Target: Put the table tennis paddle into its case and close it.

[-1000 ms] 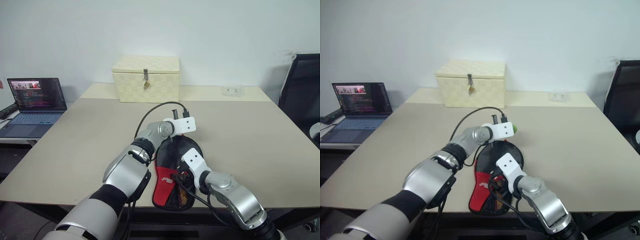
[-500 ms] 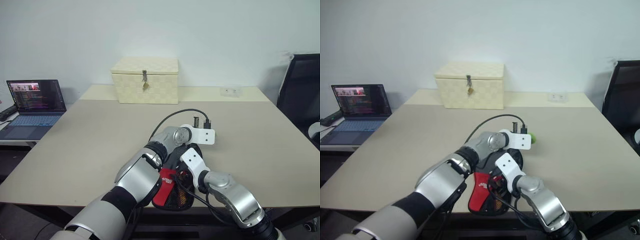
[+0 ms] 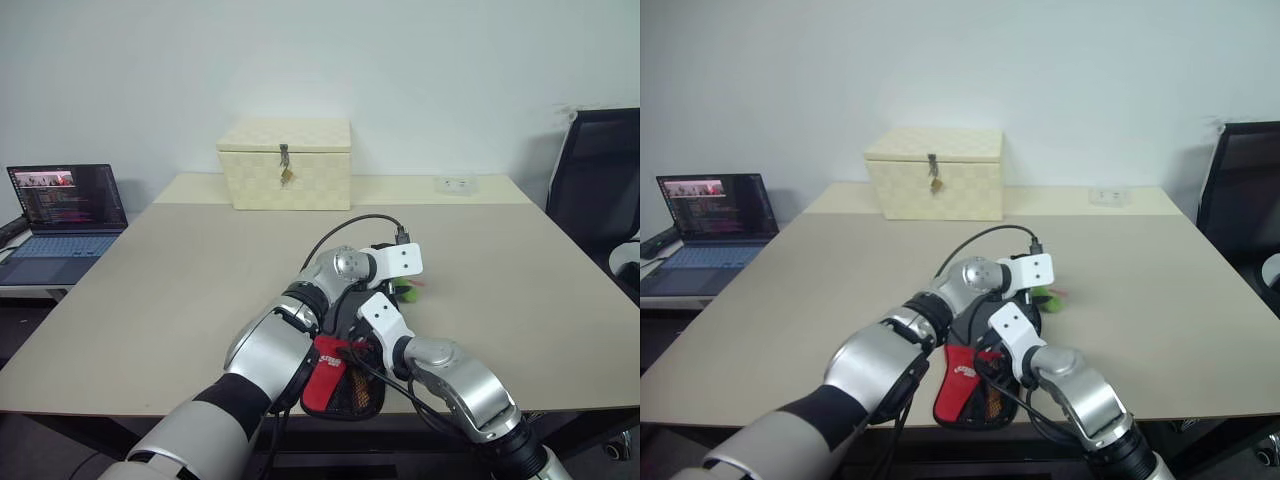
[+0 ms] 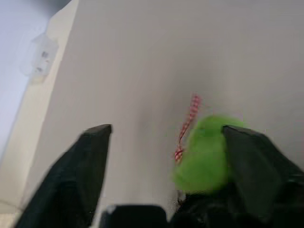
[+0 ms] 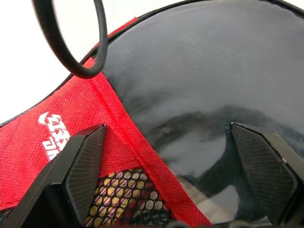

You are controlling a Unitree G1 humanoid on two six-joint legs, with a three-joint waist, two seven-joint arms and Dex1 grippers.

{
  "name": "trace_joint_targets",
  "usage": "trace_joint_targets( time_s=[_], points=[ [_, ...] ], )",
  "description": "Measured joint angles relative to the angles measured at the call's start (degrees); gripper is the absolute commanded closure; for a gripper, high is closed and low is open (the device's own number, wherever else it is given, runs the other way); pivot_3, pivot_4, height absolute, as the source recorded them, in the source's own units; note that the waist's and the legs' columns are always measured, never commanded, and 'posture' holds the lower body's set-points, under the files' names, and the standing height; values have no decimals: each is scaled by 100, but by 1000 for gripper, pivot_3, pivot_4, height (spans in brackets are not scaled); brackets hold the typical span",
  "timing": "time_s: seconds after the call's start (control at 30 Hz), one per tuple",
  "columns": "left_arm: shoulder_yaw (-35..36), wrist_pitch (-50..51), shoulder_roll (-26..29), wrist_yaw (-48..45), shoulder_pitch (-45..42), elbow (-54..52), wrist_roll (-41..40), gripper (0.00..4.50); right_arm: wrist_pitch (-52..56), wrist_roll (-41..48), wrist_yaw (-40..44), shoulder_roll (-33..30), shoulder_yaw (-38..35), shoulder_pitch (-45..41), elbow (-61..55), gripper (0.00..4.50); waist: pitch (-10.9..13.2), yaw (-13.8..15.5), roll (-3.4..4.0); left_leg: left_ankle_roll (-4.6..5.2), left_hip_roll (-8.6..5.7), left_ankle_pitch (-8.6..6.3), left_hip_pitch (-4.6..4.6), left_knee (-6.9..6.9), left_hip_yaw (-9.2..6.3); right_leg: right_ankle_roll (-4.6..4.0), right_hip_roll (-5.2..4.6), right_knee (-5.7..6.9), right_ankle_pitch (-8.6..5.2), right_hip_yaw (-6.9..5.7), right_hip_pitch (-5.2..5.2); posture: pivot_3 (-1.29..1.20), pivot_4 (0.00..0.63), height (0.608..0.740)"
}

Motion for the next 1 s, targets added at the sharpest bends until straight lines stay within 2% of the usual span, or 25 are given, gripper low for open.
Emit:
trace_joint_targets(
  time_s=[0.23, 0.5, 0.57, 0.63, 0.73, 0.83, 0.9, 1.0],
  points=[
    [487, -50, 372, -258, 45, -55, -493, 82, 783, 372, 174, -26, -359, -125, -365, 0, 3, 6, -1, 0, 27, 0, -17, 0, -3, 0, -1, -5, 0, -2, -13, 0, 150, 740],
    [1460, -19, 829, -747, 48, -266, -1525, 82, 2126, 1396, 559, -205, -1570, -676, -1442, 0, 12, 1, 3, 1, 34, -1, -46, -1, -15, -8, -1, -10, 4, -13, -36, 0, 150, 740],
    [1677, 43, 924, -937, 133, -400, -1799, 82, 2290, 1616, 692, -448, -1839, -809, -1639, 0, 12, 11, 3, 1, 32, -1, -48, -1, -14, -10, -4, -12, 5, -13, -36, 0, 150, 740],
    [1861, 88, 1056, -1658, 389, -570, -2120, 82, 2315, 1840, 938, -980, -2060, -846, -1700, 0, 12, 11, 3, 1, 28, -1, -48, -1, -10, -20, -7, -18, 11, -14, -33, 0, 150, 740],
    [1897, 275, 1273, -2737, 953, -625, -2319, 82, 1964, 1957, 1351, -1901, -2209, -808, -1659, 0, 14, 3, 7, 3, 28, -2, -47, -5, -10, -24, -3, -22, 13, -14, -34, 0, 150, 740],
    [1779, 450, 1349, -3352, 1342, -630, -2339, 82, 1253, 1826, 1679, -2622, -2041, -771, -1311, 0, 17, 3, 5, 4, 24, -2, -50, -5, -11, -25, 4, -25, 12, -15, -34, 0, 150, 740],
    [1688, 492, 1413, -3521, 1414, -659, -2336, 82, 571, 1515, 1836, -3070, -1737, -771, -876, 0, 18, 7, 4, 5, 24, -3, -51, -2, -10, -12, 4, -27, 6, -14, -34, 0, 150, 740],
    [1672, 542, 1477, -3423, 1414, -744, -2331, 82, -169, 1093, 1907, -3217, -1388, -832, -278, 0, 18, -7, 4, 6, 25, -4, -50, -2, -9, -8, 4, -26, 4, -10, -33, 0, 150, 740]
  ],
)
